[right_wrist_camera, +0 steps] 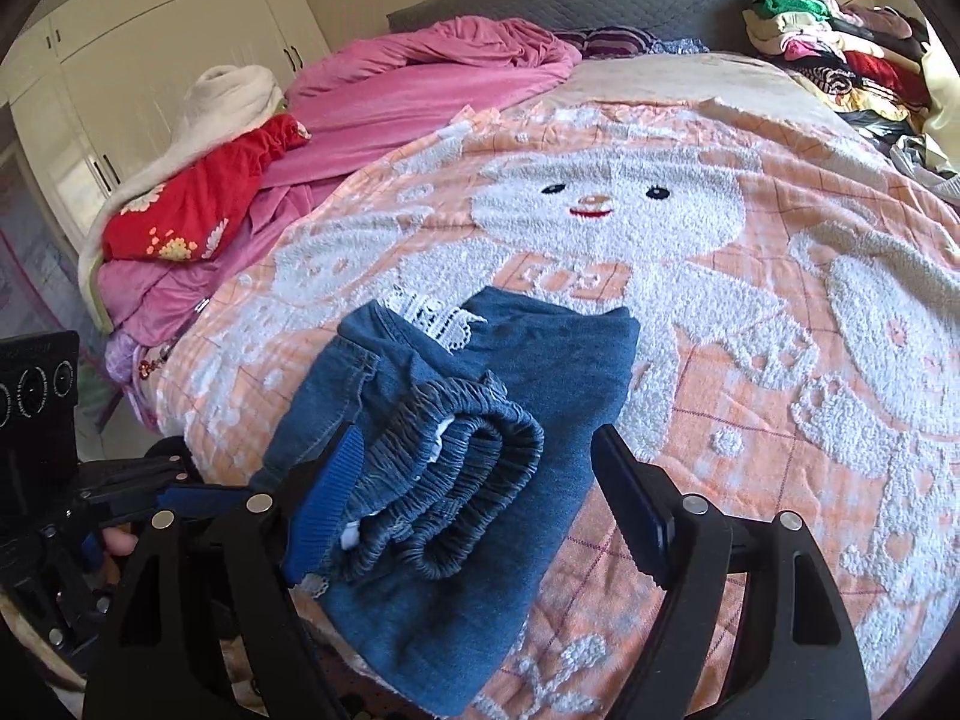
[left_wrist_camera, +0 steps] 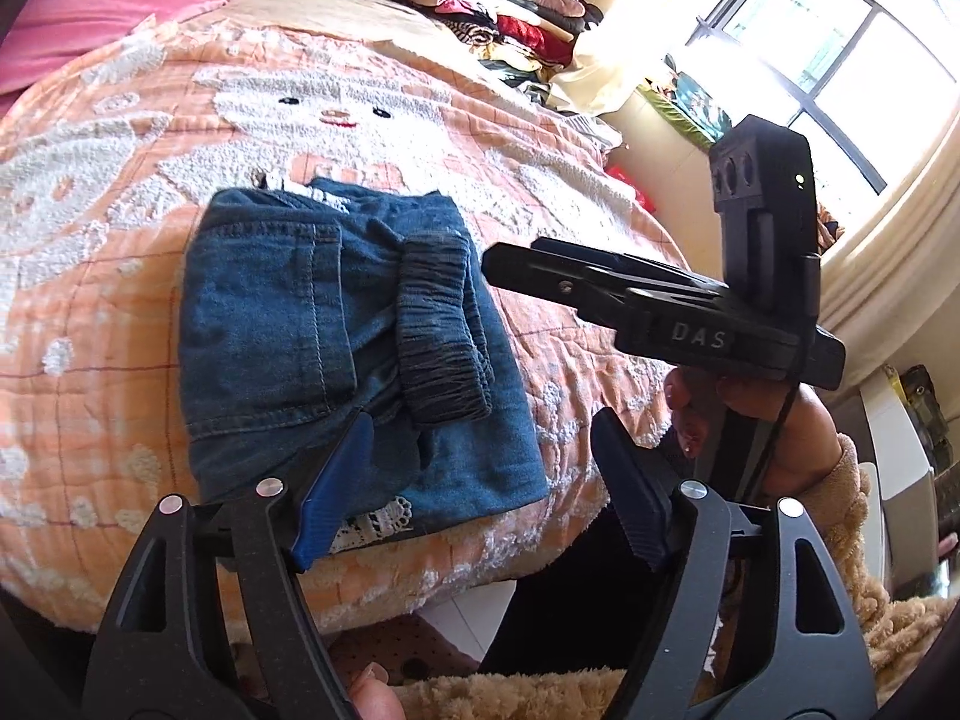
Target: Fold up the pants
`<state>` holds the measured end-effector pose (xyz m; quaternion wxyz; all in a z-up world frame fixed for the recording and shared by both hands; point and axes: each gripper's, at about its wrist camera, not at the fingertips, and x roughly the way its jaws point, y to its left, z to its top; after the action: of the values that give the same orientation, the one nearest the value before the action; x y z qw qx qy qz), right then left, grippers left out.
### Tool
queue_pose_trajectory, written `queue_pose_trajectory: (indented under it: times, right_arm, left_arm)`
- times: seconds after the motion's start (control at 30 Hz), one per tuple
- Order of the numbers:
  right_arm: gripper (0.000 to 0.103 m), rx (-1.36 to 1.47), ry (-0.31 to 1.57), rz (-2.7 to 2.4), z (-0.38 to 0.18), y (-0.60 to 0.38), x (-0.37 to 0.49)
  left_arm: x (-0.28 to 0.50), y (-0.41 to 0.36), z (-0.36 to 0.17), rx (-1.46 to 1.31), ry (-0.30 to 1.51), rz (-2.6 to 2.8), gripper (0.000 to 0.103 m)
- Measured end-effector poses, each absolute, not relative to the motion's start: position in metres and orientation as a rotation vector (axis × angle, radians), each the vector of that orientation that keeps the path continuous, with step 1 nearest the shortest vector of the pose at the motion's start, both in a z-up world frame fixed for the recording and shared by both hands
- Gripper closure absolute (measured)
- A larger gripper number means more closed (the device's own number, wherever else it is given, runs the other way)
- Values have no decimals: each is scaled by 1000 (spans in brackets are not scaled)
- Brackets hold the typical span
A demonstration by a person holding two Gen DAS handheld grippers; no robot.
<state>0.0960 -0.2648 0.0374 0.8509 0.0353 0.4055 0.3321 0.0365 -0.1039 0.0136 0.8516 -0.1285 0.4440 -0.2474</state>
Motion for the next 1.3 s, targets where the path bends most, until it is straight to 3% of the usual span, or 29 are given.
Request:
queue_pose_trajectory:
  times: [0.33, 0.73, 1.03, 1.13, 1.2, 1.3]
  right_arm:
    - [19, 111, 851, 664, 36, -276, 87]
    - [19, 200, 963, 693, -7, -275, 97]
    - [18, 327, 1002, 796, -30, -271, 113]
    - [21, 328, 988, 824, -33, -265, 116]
    - [38, 327, 966, 860, -28, -261, 116]
    - [39, 304, 925, 874, -12, -257, 113]
  left_arm:
    - [60, -54, 26, -252, 865, -335, 29]
    - [115, -30, -36, -351, 1000, -333, 29]
    - [133, -40, -48, -415, 1018, -423, 29]
    - [138, -45, -48, -407, 1027, -414, 37]
    - [139, -45, -45, -422, 1025, -420, 46]
    - [140, -47, -34, -409, 1010, -422, 52]
